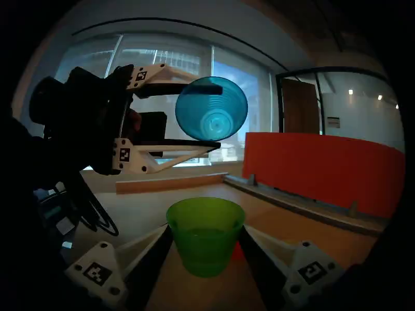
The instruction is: Pour water
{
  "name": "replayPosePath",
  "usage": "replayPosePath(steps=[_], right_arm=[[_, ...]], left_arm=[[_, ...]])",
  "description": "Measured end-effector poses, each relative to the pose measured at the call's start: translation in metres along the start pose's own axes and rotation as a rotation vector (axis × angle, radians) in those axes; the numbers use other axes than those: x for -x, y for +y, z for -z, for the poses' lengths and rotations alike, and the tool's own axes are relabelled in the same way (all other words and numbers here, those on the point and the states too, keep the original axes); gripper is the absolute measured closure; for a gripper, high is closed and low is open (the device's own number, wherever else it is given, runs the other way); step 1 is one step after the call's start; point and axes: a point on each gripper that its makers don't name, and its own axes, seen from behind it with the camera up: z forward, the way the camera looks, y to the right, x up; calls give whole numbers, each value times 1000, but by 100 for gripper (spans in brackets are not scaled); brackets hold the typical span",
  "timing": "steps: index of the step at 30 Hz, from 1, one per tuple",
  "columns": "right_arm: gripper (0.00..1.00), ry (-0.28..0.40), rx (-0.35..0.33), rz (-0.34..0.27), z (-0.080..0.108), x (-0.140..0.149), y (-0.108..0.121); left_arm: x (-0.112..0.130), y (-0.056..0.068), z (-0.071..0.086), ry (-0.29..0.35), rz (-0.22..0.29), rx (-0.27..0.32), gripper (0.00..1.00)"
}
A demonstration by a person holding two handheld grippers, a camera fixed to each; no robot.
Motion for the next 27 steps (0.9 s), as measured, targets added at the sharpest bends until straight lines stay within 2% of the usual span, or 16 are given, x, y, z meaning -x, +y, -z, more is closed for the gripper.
replayPosePath(steps=[6, 18, 27], right_arm=[[12, -2, 4, -4, 3, 0, 1], [12, -11, 20, -1, 8, -2, 3], [12, -10, 33, 1, 15, -3, 7]], left_arm=[[11, 2, -3, -16, 126, 16, 17], [35, -8, -4, -39, 411, -10, 17], [44, -5, -1, -48, 563, -20, 17]])
